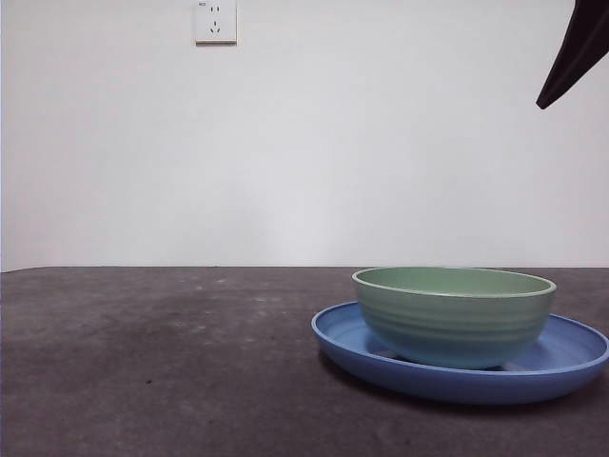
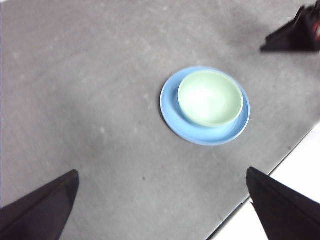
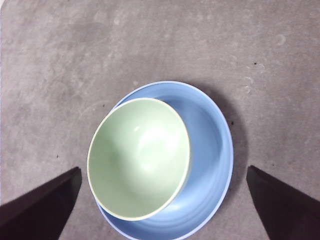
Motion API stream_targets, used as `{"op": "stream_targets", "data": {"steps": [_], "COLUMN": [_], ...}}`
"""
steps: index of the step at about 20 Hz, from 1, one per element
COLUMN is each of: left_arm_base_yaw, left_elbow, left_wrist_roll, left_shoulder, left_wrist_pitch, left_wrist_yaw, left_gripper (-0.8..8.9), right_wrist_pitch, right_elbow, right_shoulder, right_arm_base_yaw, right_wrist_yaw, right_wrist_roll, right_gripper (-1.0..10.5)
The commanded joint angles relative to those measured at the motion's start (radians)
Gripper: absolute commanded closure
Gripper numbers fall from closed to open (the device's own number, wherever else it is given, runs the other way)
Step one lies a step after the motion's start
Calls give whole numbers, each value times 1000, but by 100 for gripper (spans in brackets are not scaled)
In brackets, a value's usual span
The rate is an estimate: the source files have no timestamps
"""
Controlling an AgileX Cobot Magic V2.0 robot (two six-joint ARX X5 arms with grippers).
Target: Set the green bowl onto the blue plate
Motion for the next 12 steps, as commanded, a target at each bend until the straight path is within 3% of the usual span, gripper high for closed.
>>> {"op": "stream_targets", "data": {"steps": [1, 6, 12], "left_arm_base_yaw": [-5, -5, -5], "left_elbow": [-165, -474, -504], "left_wrist_roll": [-58, -136, -115], "left_shoulder": [-108, -319, -327], "left_wrist_pitch": [109, 274, 291], "left_wrist_yaw": [-2, -2, -2], "left_gripper": [210, 210, 210], "right_wrist_pitch": [6, 6, 6], "right_elbow": [18, 18, 18], "right_shoulder": [7, 7, 7], "right_arm_base_yaw": [2, 2, 2], "right_wrist_yaw": [-3, -2, -1], "right_wrist_roll": [-13, -12, -13], "right_gripper": [345, 345, 345]}}
